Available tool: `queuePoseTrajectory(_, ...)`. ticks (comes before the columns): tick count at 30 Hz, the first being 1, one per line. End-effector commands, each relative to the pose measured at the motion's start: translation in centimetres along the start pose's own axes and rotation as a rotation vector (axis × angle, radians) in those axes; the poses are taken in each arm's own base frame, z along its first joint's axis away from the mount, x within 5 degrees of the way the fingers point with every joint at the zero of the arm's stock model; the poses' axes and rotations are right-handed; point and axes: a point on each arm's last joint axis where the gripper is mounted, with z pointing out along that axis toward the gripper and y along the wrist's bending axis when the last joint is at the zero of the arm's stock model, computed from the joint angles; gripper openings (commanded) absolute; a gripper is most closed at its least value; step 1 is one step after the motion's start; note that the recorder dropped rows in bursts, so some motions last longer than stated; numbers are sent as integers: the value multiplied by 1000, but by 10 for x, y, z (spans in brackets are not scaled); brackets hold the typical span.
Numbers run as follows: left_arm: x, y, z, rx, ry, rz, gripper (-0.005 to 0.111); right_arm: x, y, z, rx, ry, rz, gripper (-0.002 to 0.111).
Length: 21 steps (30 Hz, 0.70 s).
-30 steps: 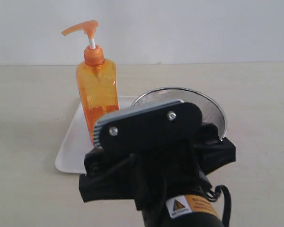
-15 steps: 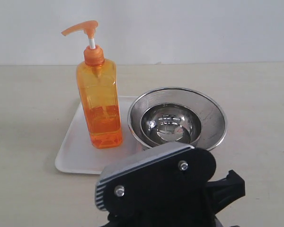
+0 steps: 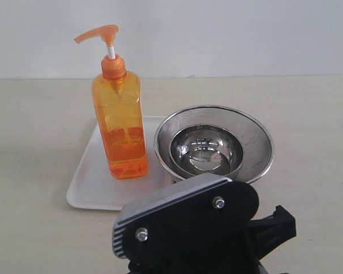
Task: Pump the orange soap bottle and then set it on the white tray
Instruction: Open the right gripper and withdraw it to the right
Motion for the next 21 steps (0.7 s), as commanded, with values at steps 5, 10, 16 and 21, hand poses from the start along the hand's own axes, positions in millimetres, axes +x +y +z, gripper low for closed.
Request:
queuePoseTrajectory(5,1,1,0,-5,0,-5,5,-8,-4,-1,-11,-36,-10,1)
queuePoseTrajectory(10,1,0,0,-4,-1,-5,5,-33,-16,2,-28,-125,5,1)
queuePoseTrajectory(16,1,0,0,-4,-1,-5,5,-76,-59,26,-42,-198,78,1)
queuePoseTrajectory(21,1,0,0,-4,-1,-5,5,-95,-98,49,-172,-136,96,1)
